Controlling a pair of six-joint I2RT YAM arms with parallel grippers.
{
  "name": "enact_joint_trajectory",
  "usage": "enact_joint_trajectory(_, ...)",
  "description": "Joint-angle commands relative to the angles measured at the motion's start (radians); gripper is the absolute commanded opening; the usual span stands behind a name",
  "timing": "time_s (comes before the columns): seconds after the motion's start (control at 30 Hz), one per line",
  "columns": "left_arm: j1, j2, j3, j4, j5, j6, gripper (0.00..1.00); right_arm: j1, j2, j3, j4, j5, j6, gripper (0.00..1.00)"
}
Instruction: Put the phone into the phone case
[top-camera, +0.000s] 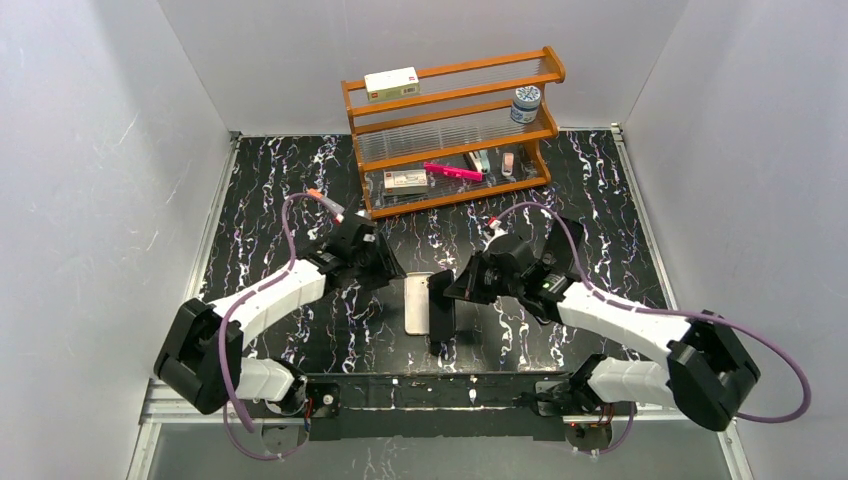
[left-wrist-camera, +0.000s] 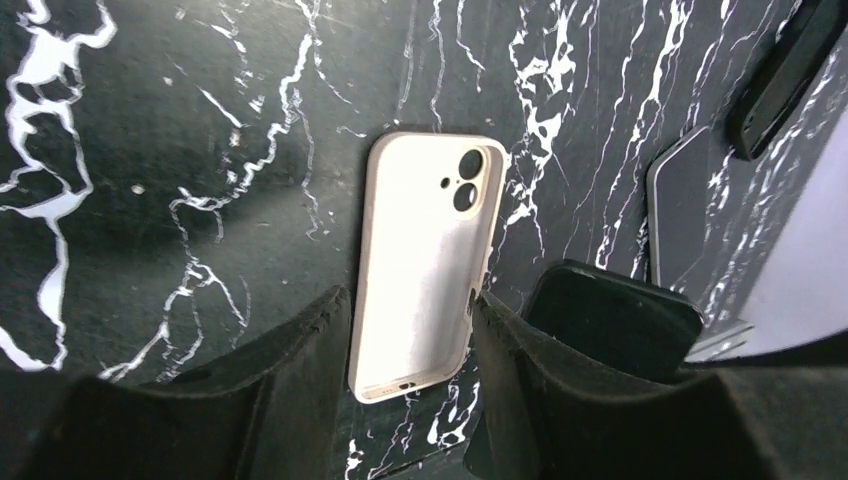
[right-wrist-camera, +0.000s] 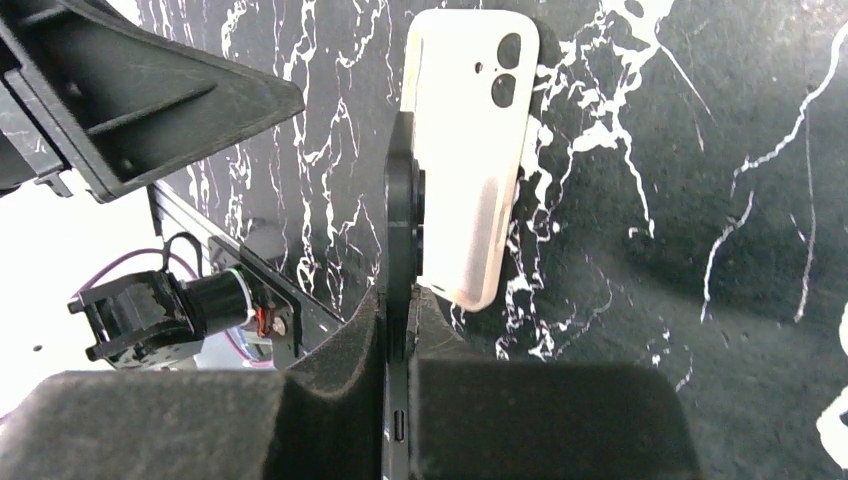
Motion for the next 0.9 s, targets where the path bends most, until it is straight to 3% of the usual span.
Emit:
enact_joint_trajectory(0.0, 0.100, -0.052, -0.069, 0.083, 0.227, 0.038, 0.47, -0.045, 0.078, 0.063, 0.205, -0.111, 0.034, 0.01)
enact_joint_trajectory(0.37, 0.116, -0.024, -0.169, 0.186, 0.319, 0.065, 0.47, -0.098, 0.314, 0.128, 0.300, -0.224, 0.033, 0.01)
enact_joint_trajectory(0.87, 0.116, 0.059, -0.209, 0.244, 0.367, 0.111, 0.48, -0.098, 0.491, 0.082, 0.419, -0.251, 0.043, 0.01)
